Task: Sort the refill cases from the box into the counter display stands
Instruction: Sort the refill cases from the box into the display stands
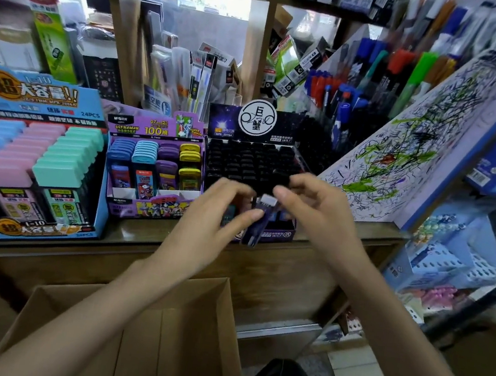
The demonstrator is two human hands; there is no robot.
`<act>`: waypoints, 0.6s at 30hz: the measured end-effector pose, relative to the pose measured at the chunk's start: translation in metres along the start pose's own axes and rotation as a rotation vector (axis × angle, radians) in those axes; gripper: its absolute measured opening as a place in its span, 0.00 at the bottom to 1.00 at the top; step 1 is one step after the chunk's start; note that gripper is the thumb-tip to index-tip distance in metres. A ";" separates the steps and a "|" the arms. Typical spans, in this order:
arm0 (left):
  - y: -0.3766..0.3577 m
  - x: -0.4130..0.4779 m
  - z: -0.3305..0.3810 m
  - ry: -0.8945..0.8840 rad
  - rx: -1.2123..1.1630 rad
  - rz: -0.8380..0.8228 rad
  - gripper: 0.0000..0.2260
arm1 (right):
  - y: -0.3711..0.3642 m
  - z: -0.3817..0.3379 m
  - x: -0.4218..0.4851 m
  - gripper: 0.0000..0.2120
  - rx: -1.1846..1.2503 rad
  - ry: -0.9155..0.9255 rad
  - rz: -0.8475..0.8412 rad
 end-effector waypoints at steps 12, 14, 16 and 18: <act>-0.017 0.037 -0.006 -0.211 0.749 -0.126 0.20 | 0.026 0.041 0.034 0.07 -0.250 -0.034 0.032; -0.016 0.035 -0.011 -0.202 0.738 -0.136 0.20 | 0.023 0.047 0.033 0.07 -0.260 -0.037 0.012; -0.016 0.035 -0.013 -0.208 0.733 -0.146 0.20 | 0.022 0.049 0.032 0.07 -0.235 -0.035 -0.002; -0.016 0.035 -0.014 -0.206 0.731 -0.145 0.20 | 0.021 0.050 0.032 0.08 -0.215 -0.028 -0.017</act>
Point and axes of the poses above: each hand's wrist, its own x-axis towards the middle knuckle, its own y-axis out of the back of the hand, z = x × y, the point moved 4 cm from there along x, towards the middle knuckle, and after that the axes turned 4 degrees about -y, right-handed, at the moved point
